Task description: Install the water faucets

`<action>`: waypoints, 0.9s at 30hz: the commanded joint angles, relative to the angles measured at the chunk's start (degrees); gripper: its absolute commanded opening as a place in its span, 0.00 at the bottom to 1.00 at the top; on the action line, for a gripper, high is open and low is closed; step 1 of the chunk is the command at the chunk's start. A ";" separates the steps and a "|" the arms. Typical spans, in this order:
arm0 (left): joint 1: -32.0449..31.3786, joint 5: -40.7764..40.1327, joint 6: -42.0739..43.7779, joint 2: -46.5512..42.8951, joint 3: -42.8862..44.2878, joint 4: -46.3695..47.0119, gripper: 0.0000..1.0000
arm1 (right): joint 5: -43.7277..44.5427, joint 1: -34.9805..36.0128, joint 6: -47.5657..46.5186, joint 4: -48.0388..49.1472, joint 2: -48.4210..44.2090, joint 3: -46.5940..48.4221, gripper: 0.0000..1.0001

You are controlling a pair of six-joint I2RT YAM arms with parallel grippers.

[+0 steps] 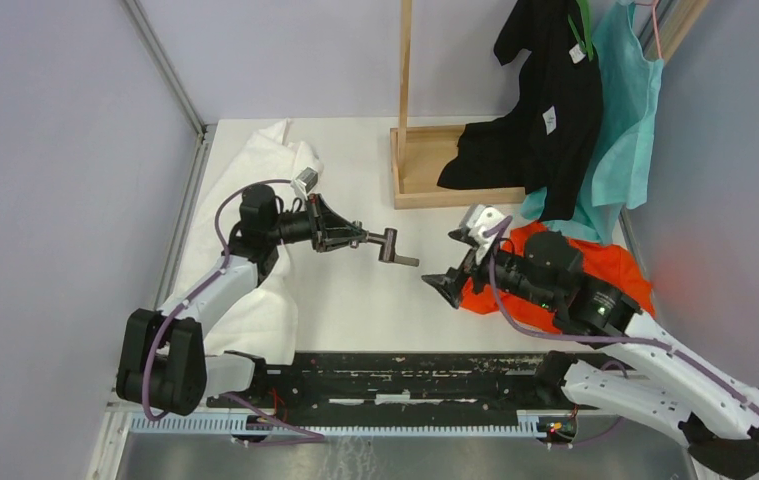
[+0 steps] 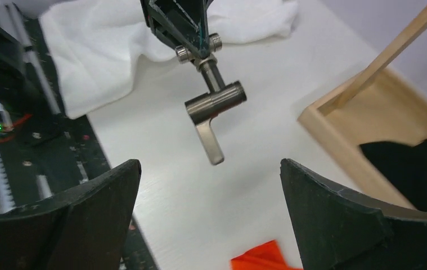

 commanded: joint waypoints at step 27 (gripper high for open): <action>-0.25 -1.30 -2.52 0.90 5.67 -5.22 0.03 | 50.49 24.26 -74.71 67.65 41.93 -13.64 0.92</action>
